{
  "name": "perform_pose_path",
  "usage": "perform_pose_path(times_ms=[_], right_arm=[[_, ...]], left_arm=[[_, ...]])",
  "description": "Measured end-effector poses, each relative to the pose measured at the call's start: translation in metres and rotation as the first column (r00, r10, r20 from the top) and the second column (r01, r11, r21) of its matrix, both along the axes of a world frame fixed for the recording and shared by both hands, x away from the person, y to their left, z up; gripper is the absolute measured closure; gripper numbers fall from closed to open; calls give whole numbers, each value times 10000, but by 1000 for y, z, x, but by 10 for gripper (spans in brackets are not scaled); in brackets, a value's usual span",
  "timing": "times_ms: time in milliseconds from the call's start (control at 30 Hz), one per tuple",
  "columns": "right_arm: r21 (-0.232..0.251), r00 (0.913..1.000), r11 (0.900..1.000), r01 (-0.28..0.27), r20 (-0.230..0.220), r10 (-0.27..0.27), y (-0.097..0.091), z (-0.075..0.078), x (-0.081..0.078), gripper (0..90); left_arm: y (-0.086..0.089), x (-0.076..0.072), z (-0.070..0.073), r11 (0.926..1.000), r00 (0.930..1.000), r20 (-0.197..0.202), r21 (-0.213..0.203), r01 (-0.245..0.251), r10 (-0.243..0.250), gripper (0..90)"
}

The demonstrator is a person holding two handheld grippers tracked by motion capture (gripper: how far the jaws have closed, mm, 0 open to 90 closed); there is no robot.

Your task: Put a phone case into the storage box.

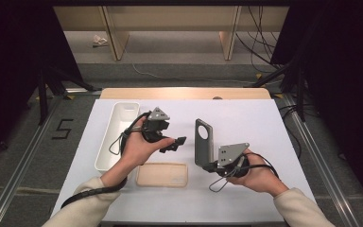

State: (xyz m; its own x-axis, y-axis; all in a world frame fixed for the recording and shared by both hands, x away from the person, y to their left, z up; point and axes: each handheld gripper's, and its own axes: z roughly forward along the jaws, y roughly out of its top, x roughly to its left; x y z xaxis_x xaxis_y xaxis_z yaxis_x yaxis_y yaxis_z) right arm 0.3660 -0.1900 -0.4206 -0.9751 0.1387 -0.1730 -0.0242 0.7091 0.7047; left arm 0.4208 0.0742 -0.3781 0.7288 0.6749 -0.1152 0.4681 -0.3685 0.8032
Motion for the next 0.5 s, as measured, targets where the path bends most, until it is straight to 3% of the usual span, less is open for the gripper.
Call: perform_pose_path(times_ms=[100,300,500], right_arm=[[-20,10000,10000,-32,46,32,1,0,0,891],[3,10000,10000,-48,83,48,2,1,-1,891],[3,9999,9999,-137,96,137,5,1,-2,891]], left_arm=[[-7,6,0,9999,9999,-102,143,45,-43,149],[-17,17,-1,10000,9982,-602,23,-6,8,149],[-25,29,-2,9998,9969,-778,190,-77,91,151]])
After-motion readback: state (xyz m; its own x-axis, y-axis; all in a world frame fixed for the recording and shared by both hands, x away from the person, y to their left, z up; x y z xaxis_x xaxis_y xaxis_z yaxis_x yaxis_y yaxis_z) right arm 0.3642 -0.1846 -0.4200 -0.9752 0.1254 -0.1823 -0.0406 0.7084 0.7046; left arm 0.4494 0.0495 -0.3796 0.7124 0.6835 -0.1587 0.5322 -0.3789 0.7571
